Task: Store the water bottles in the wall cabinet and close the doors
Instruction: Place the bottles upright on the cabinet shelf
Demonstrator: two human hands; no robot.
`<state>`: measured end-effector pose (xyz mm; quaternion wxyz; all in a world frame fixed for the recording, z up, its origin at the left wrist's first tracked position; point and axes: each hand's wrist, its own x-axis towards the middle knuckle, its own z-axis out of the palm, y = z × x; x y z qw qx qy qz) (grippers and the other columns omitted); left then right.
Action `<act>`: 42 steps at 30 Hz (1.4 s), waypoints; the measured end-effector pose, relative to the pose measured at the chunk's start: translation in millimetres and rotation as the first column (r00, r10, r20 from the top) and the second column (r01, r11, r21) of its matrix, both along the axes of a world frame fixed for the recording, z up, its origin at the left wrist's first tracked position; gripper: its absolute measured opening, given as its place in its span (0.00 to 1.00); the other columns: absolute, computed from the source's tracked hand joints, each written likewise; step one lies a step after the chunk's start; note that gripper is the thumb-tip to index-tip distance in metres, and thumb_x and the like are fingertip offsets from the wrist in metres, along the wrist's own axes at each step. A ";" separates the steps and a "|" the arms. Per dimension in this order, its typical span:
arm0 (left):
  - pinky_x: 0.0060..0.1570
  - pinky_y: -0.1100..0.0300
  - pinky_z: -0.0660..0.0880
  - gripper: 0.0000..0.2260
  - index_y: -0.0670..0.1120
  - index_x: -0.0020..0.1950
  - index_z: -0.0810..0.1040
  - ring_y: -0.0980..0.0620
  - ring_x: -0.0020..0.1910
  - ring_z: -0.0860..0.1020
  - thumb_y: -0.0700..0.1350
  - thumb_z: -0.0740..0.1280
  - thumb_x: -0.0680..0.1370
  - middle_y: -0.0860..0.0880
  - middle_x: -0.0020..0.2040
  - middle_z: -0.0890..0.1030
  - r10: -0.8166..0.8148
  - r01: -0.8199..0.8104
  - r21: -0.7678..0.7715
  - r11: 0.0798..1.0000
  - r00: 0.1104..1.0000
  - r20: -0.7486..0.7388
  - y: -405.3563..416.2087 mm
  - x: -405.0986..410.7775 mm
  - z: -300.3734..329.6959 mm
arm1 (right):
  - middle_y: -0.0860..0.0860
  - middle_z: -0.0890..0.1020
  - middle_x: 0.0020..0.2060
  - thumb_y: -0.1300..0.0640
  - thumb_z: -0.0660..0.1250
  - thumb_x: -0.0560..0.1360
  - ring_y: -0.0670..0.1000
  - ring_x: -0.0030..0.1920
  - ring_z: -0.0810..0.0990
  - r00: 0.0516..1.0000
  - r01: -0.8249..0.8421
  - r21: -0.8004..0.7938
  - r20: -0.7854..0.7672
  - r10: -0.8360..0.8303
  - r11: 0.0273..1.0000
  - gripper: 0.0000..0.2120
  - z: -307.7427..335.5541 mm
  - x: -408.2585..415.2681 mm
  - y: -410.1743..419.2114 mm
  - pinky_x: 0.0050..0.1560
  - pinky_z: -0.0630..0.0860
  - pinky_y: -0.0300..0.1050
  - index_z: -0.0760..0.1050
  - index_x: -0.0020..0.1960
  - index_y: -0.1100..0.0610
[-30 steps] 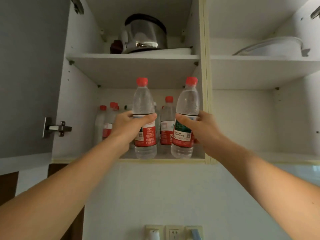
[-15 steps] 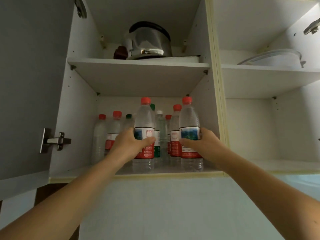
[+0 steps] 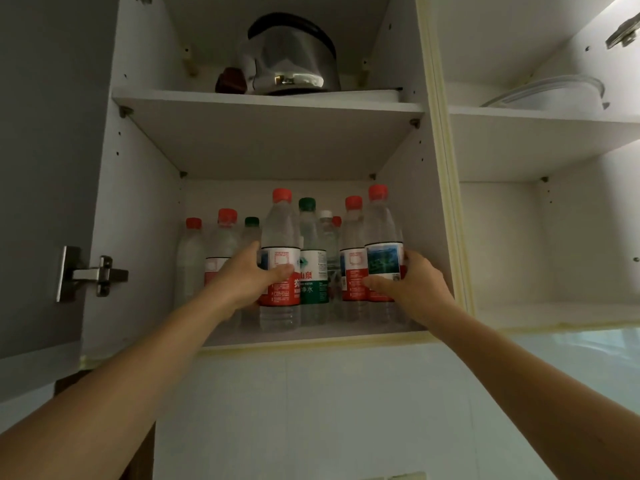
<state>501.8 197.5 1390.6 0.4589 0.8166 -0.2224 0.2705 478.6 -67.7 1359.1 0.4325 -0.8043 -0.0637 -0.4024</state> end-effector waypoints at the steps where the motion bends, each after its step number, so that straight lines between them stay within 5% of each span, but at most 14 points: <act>1: 0.45 0.60 0.75 0.22 0.53 0.70 0.71 0.58 0.48 0.77 0.52 0.72 0.77 0.50 0.66 0.79 -0.001 0.001 0.001 1.000 1.000 0.013 -1.7 3.0 -1.7 | 0.48 0.83 0.58 0.44 0.77 0.71 0.47 0.48 0.80 1.000 0.023 -0.003 0.004 -0.023 1.000 0.31 -0.7 0.9 0.7 0.47 0.77 0.41 0.72 0.69 0.52; 6: 0.43 0.64 0.73 0.21 0.52 0.70 0.72 0.62 0.46 0.75 0.52 0.70 0.79 0.51 0.66 0.79 -0.026 0.027 -0.004 1.000 0.998 0.062 -22.2 16.4 -7.0 | 0.52 0.82 0.61 0.45 0.76 0.73 0.54 0.56 0.83 0.992 0.122 -0.025 0.019 -0.122 0.992 0.31 -3.4 4.3 5.3 0.56 0.81 0.53 0.69 0.70 0.54; 14: 0.37 0.71 0.67 0.20 0.51 0.70 0.73 0.68 0.41 0.72 0.51 0.70 0.80 0.53 0.62 0.79 -0.033 0.036 -0.021 0.999 0.994 0.108 -41.3 20.8 -10.9 | 0.55 0.79 0.62 0.46 0.77 0.73 0.59 0.60 0.80 0.979 0.202 -0.089 -0.003 -0.203 0.975 0.32 -8.8 11.3 11.1 0.60 0.79 0.60 0.65 0.70 0.53; 21: 0.41 0.70 0.67 0.22 0.52 0.73 0.72 0.64 0.46 0.74 0.51 0.70 0.80 0.51 0.67 0.79 0.021 -0.027 0.045 0.999 0.992 0.123 -39.7 13.3 -21.6 | 0.57 0.74 0.66 0.47 0.74 0.75 0.60 0.64 0.77 0.987 0.163 -0.073 0.007 -0.163 0.984 0.36 -15.0 13.8 11.3 0.63 0.77 0.63 0.59 0.74 0.53; 25: 0.44 0.68 0.71 0.19 0.48 0.69 0.76 0.60 0.48 0.76 0.48 0.71 0.79 0.50 0.62 0.81 0.230 -0.229 -0.039 0.973 0.922 0.311 -16.8 8.1 -22.6 | 0.57 0.67 0.71 0.46 0.70 0.78 0.62 0.71 0.68 0.967 0.245 -0.169 0.111 -0.228 0.955 0.36 -20.8 14.3 14.0 0.68 0.73 0.65 0.54 0.77 0.53; 28: 0.54 0.56 0.77 0.20 0.48 0.67 0.75 0.52 0.55 0.77 0.49 0.73 0.77 0.48 0.60 0.78 0.403 -0.348 -0.206 0.915 0.817 0.413 13.9 7.8 -13.6 | 0.55 0.55 0.79 0.49 0.69 0.78 0.60 0.79 0.53 0.921 0.341 -0.270 0.289 -0.262 0.900 0.40 -24.0 8.9 19.8 0.74 0.62 0.63 0.49 0.81 0.53; 32: 0.66 0.47 0.72 0.35 0.49 0.75 0.66 0.42 0.68 0.71 0.51 0.78 0.73 0.43 0.70 0.69 0.489 -0.460 -0.168 0.872 0.831 0.263 44.6 16.4 -9.1 | 0.52 0.54 0.79 0.48 0.72 0.77 0.58 0.78 0.55 0.888 0.254 -0.387 0.457 -0.054 0.886 0.40 -20.5 0.3 43.1 0.71 0.68 0.60 0.54 0.81 0.51; 38: 0.66 0.43 0.74 0.51 0.49 0.82 0.47 0.42 0.67 0.75 0.43 0.79 0.71 0.42 0.73 0.70 0.231 -0.226 -0.180 0.957 0.973 0.010 48.8 30.7 -23.6 | 0.53 0.61 0.74 0.35 0.74 0.70 0.59 0.71 0.68 0.984 0.077 -0.367 0.177 -0.012 0.927 0.52 -1.3 12.9 93.2 0.62 0.77 0.61 0.43 0.80 0.45; 42: 0.67 0.44 0.74 0.46 0.48 0.81 0.52 0.42 0.66 0.75 0.39 0.78 0.72 0.42 0.72 0.72 0.225 -0.222 -0.202 0.954 0.974 -0.008 54.2 38.9 -27.3 | 0.59 0.65 0.71 0.36 0.75 0.70 0.63 0.66 0.75 0.992 0.123 -0.334 0.060 -0.110 0.934 0.54 7.3 25.4 113.6 0.58 0.78 0.62 0.41 0.79 0.47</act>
